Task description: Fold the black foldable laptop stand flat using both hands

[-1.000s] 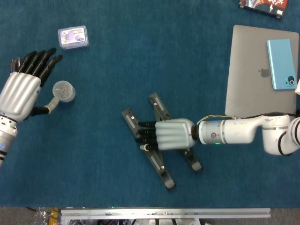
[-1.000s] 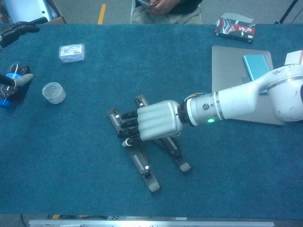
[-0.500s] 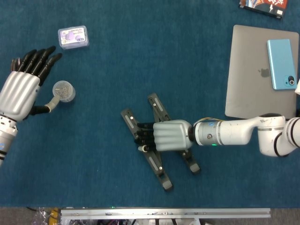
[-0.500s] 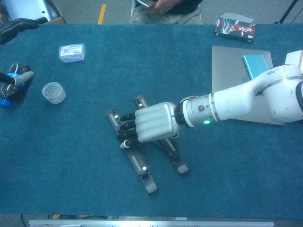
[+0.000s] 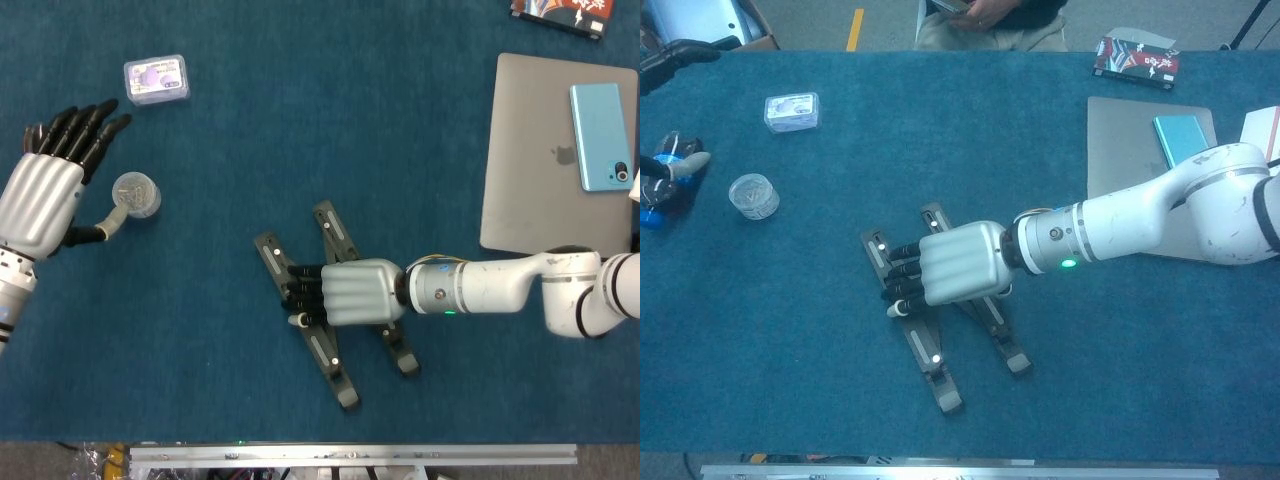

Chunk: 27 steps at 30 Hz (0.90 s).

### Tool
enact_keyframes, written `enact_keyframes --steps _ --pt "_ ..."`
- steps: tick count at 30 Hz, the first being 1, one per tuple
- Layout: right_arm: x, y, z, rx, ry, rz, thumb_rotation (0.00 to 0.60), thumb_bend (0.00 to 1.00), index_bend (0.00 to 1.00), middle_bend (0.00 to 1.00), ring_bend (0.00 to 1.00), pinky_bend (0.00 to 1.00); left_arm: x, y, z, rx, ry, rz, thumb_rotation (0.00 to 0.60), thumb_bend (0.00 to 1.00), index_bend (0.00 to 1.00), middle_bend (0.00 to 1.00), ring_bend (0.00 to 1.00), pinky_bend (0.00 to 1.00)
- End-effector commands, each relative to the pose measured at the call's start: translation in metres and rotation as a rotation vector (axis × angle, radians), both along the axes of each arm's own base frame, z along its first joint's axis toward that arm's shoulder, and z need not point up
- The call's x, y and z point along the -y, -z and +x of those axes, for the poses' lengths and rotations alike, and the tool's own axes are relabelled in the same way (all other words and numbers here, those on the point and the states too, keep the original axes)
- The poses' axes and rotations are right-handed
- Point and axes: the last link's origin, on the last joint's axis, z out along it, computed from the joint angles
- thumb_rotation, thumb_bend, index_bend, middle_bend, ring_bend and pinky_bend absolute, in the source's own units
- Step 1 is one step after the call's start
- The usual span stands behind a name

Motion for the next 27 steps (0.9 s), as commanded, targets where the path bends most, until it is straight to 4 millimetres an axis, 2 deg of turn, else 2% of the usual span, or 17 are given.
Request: enact_keyframes --steps 1,13,27 --pt "0.0000 0.0003 0.0007 0.001 0.002 0.000 0.600 0.00 0.00 0.04 0.00 0.00 -0.0002 -0.0002 -0.0004 0.000 0.000 0.001 0.600 0.31 0.00 0.00 0.00 0.00" --pt "-0.0018 0.0006 -0.0007 0.009 0.013 0.005 0.600 0.00 0.00 0.22 0.00 0.00 0.0004 0.0009 -0.0005 0.007 0.003 -0.003 0.600 0.31 0.00 0.00 0.00 0.00" --pt "-0.0007 -0.0013 -0.0028 0.022 0.042 -0.002 0.600 0.00 0.00 0.36 0.02 0.00 0.0000 0.0035 0.0005 0.010 0.005 -0.010 0.600 0.31 0.00 0.00 0.00 0.00"
